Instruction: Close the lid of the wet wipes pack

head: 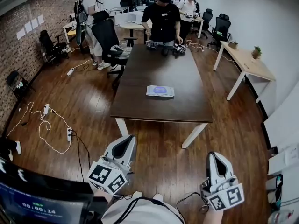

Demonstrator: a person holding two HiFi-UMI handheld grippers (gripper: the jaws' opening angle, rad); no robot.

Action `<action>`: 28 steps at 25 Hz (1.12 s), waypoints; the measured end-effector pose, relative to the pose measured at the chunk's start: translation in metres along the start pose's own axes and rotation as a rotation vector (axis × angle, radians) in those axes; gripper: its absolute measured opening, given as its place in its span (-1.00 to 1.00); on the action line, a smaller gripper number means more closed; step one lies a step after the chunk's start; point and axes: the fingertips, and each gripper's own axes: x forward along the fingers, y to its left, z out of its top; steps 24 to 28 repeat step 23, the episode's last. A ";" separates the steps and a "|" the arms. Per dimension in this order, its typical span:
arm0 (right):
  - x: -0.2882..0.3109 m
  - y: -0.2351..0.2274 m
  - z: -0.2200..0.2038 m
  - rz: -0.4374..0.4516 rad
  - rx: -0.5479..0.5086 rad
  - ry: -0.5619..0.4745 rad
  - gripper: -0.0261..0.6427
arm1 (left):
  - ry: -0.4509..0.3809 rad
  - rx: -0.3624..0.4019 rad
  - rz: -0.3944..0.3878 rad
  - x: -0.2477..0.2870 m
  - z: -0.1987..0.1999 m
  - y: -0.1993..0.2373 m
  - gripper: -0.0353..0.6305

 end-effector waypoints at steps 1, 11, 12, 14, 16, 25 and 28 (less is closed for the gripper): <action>0.000 0.002 -0.001 -0.003 0.000 0.002 -0.90 | -0.002 0.001 -0.003 -0.001 0.001 0.000 -0.90; -0.001 0.003 0.002 -0.017 -0.005 0.008 -0.90 | 0.006 0.001 -0.018 0.000 0.001 -0.005 -0.90; -0.001 0.003 0.002 -0.017 -0.006 0.008 -0.90 | 0.006 0.001 -0.019 0.000 0.001 -0.005 -0.90; 0.000 0.002 0.003 -0.018 -0.008 0.004 -0.90 | 0.005 0.003 -0.023 0.002 0.002 -0.006 -0.90; 0.001 0.001 0.004 -0.020 -0.011 0.004 -0.90 | 0.005 0.004 -0.028 0.004 0.003 -0.007 -0.90; 0.003 -0.007 0.002 -0.009 -0.016 0.006 -0.90 | -0.004 0.010 -0.029 0.013 0.003 -0.013 -0.90; 0.003 -0.007 0.002 -0.009 -0.016 0.006 -0.90 | -0.004 0.010 -0.029 0.013 0.003 -0.013 -0.90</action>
